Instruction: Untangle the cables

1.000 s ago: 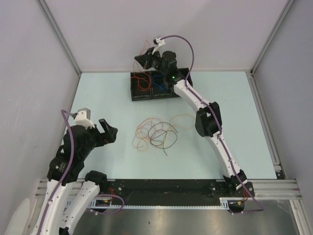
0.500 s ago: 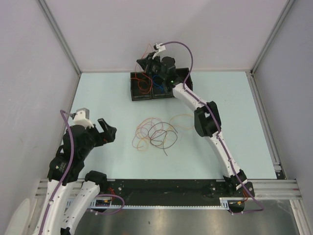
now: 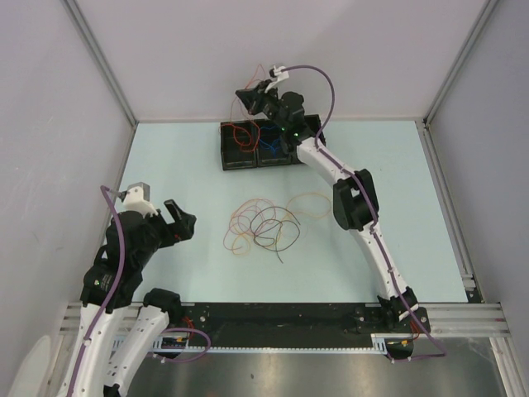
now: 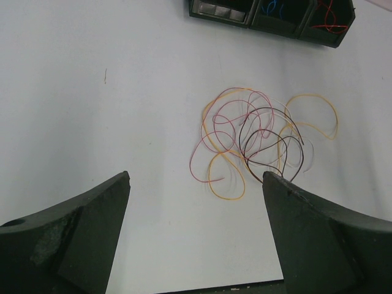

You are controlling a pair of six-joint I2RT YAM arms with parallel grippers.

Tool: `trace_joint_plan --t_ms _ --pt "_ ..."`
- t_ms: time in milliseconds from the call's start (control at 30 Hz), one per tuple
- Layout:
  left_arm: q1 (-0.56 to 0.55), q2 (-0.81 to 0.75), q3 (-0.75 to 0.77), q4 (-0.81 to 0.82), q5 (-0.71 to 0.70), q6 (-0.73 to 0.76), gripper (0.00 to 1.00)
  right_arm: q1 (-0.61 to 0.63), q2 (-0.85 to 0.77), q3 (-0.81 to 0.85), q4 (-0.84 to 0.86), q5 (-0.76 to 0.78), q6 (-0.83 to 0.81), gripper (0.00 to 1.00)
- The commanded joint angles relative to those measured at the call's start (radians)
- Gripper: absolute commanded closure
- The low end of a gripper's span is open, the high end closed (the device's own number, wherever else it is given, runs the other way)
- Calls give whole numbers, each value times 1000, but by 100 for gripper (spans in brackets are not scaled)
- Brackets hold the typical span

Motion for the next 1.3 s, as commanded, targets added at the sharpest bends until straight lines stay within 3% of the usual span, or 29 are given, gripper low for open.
trace_joint_plan --t_ms 0,333,1267 --pt "15 5 -6 42 9 -5 6 -3 -99 35 62 6 1 100" --pt "20 5 -8 45 17 -2 6 -15 -122 -43 72 48 7 100" --pt "37 5 -11 49 29 1 6 31 32 39 20 46 45 100"
